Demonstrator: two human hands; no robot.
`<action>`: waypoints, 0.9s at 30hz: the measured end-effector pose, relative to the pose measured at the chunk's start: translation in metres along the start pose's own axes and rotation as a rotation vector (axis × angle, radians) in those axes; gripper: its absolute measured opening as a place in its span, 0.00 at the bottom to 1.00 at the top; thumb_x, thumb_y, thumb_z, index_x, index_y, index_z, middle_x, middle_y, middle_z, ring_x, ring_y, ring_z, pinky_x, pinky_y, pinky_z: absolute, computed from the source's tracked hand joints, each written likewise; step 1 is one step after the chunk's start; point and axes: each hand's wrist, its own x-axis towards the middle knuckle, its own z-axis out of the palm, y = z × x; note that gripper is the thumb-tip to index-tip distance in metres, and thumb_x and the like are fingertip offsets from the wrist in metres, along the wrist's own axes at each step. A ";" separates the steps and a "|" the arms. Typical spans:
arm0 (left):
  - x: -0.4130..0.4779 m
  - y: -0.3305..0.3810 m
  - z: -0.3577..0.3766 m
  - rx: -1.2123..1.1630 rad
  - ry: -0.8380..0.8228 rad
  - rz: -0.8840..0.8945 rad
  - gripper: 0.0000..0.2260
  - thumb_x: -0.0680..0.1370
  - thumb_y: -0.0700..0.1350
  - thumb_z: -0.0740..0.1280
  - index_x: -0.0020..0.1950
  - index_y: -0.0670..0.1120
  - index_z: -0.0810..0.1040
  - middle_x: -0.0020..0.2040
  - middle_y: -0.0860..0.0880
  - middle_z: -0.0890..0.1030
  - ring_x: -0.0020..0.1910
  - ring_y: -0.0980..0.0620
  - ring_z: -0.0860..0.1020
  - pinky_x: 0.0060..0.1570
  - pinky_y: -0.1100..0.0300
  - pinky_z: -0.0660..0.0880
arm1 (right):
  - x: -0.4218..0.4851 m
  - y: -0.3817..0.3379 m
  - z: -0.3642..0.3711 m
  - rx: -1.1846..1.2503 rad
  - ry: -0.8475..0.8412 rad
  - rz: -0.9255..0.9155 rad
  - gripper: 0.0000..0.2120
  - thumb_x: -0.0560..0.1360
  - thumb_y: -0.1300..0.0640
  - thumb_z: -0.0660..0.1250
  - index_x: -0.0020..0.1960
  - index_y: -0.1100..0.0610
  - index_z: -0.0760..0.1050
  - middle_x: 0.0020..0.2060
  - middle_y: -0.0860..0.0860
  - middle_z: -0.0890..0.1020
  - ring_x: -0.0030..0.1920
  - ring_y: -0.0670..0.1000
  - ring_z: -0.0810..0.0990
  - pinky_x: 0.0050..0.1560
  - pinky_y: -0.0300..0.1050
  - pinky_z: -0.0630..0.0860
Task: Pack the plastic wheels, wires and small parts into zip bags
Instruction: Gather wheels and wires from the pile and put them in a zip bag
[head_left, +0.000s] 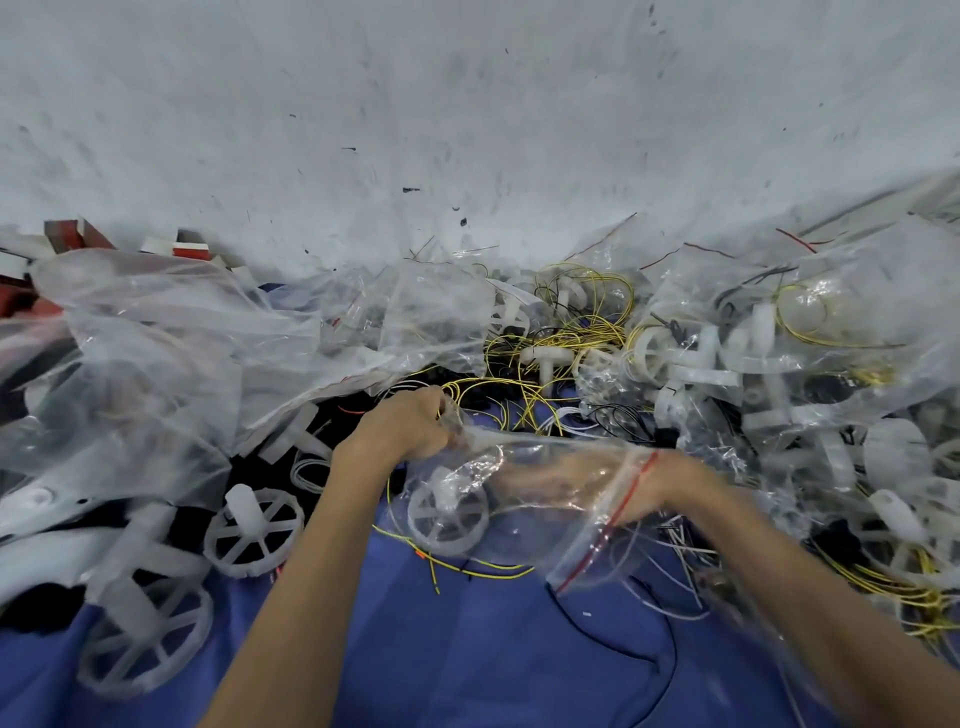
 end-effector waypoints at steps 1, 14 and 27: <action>0.000 0.000 -0.001 0.035 0.024 -0.020 0.17 0.73 0.50 0.69 0.59 0.46 0.73 0.59 0.46 0.76 0.58 0.45 0.75 0.59 0.51 0.72 | -0.007 -0.009 -0.008 -0.185 -0.080 0.088 0.10 0.79 0.63 0.56 0.48 0.59 0.76 0.43 0.57 0.80 0.44 0.43 0.81 0.43 0.33 0.77; -0.029 0.036 -0.019 0.077 0.187 0.097 0.17 0.78 0.50 0.62 0.64 0.45 0.67 0.55 0.47 0.76 0.55 0.46 0.75 0.53 0.51 0.71 | 0.105 -0.055 -0.059 -0.366 0.277 -0.557 0.17 0.74 0.65 0.64 0.61 0.52 0.73 0.59 0.49 0.77 0.57 0.47 0.76 0.52 0.36 0.73; -0.058 0.113 0.027 0.273 0.266 0.262 0.25 0.69 0.55 0.68 0.59 0.44 0.64 0.52 0.46 0.76 0.54 0.41 0.76 0.42 0.53 0.62 | 0.145 -0.028 -0.028 -0.473 0.638 -0.585 0.19 0.76 0.64 0.59 0.66 0.57 0.68 0.56 0.58 0.79 0.59 0.59 0.75 0.58 0.58 0.74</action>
